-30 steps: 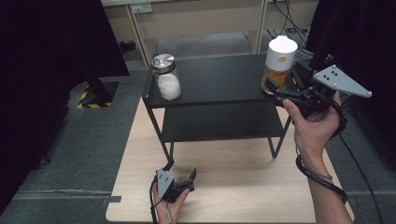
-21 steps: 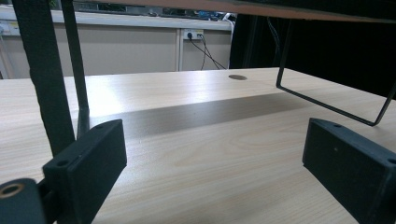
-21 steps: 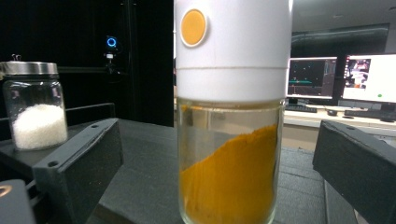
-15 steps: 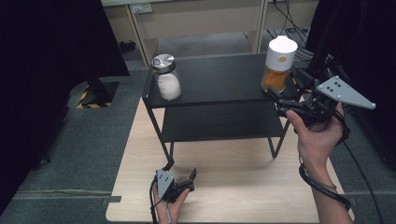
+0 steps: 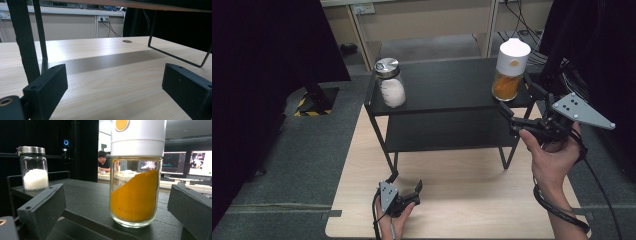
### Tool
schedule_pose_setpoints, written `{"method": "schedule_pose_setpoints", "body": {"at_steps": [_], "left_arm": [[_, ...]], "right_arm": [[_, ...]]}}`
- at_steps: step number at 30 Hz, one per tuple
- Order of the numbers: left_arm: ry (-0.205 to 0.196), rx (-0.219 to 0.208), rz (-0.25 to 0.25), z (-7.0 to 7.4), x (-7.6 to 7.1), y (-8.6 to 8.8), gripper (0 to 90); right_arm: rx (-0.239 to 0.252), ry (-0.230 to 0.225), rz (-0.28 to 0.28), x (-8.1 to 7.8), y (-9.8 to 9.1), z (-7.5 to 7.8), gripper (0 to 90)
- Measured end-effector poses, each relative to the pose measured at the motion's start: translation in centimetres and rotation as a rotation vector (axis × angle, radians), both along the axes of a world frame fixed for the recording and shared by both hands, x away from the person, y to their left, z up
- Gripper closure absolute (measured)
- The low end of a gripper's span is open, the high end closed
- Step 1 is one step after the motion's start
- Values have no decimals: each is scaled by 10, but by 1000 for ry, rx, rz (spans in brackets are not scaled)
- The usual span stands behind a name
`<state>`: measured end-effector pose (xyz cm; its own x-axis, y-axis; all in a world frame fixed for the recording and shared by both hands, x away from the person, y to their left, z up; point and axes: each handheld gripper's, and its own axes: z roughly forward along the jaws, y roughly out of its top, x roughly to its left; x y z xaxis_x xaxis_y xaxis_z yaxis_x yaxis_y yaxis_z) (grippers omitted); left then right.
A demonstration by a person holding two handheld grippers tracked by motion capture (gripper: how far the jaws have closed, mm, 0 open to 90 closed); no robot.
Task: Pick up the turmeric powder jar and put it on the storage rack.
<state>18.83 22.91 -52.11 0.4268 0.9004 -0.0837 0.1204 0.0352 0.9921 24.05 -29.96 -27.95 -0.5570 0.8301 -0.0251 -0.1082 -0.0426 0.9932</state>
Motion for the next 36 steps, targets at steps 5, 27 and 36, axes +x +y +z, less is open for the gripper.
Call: {"method": "schedule_pose_setpoints", "body": {"at_steps": [5, 27, 36], "left_arm": [[0, -2, 0, 0, 0, 0, 57], [-1, -1, 1, 0, 0, 0, 57], [-2, -1, 1, 0, 0, 0, 57]], "right_arm": [[4, 7, 9, -2, -2, -5, 21], [-11, 37, 23, -9, -8, -31, 20], [-3, 45, 39, -10, -9, -42, 20]]}}
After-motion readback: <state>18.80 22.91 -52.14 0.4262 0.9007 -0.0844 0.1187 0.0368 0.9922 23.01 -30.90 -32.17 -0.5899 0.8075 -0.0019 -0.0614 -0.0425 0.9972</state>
